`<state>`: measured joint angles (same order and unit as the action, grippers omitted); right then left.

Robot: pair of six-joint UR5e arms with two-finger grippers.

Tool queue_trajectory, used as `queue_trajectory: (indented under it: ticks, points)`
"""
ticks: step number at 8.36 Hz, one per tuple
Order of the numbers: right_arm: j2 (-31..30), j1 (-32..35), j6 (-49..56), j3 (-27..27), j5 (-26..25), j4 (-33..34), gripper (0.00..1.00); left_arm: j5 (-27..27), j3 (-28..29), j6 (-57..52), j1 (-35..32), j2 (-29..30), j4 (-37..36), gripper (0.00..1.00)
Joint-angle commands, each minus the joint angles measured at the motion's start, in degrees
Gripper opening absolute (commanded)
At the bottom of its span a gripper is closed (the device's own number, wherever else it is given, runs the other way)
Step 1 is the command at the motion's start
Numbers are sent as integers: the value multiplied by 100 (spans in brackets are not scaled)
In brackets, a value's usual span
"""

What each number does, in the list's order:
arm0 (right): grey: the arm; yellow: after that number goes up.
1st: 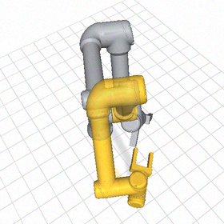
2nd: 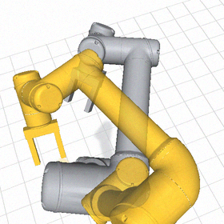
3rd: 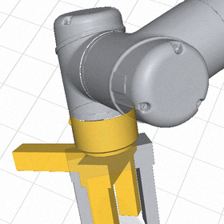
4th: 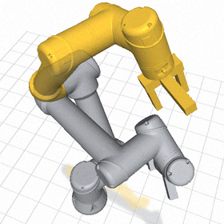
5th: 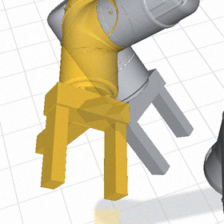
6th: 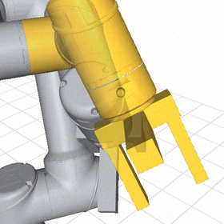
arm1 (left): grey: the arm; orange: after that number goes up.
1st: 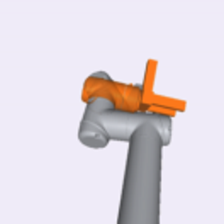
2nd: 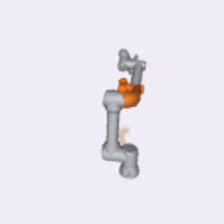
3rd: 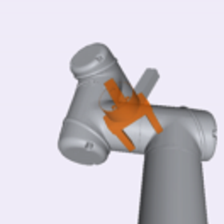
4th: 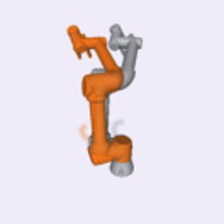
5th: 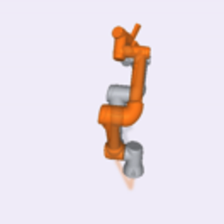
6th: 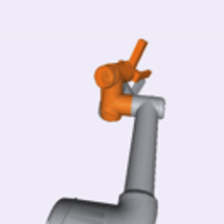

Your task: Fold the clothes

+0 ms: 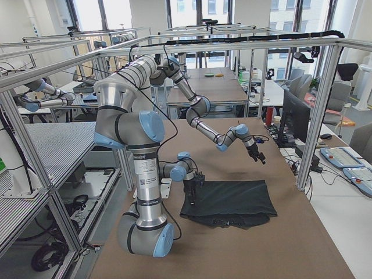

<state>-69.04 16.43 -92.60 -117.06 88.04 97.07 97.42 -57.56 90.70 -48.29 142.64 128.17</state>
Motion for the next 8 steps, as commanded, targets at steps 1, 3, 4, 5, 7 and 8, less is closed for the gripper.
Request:
queue_trajectory:
  ticks: [1,3,4,5,7,8]
  points:
    - [-537,-26,-1803,227,20,-1442,85,-47,-88,0,-14,1,-115,94]
    - [-1109,-35,-2460,254,-6,-2179,81,-171,-656,0,-5,-52,-824,94]
    - [-1303,-139,-2525,263,11,-2592,78,-179,-860,0,-5,-86,-1081,94]
    - [-1340,-219,-2517,271,20,-2614,78,-214,-914,0,4,-87,-1118,94]
    - [-1436,-237,-2569,271,3,-2614,77,-276,-915,53,56,-87,-1118,94]
    - [-1489,-246,-2544,271,3,-2614,77,-337,-915,53,118,-78,-1118,94]
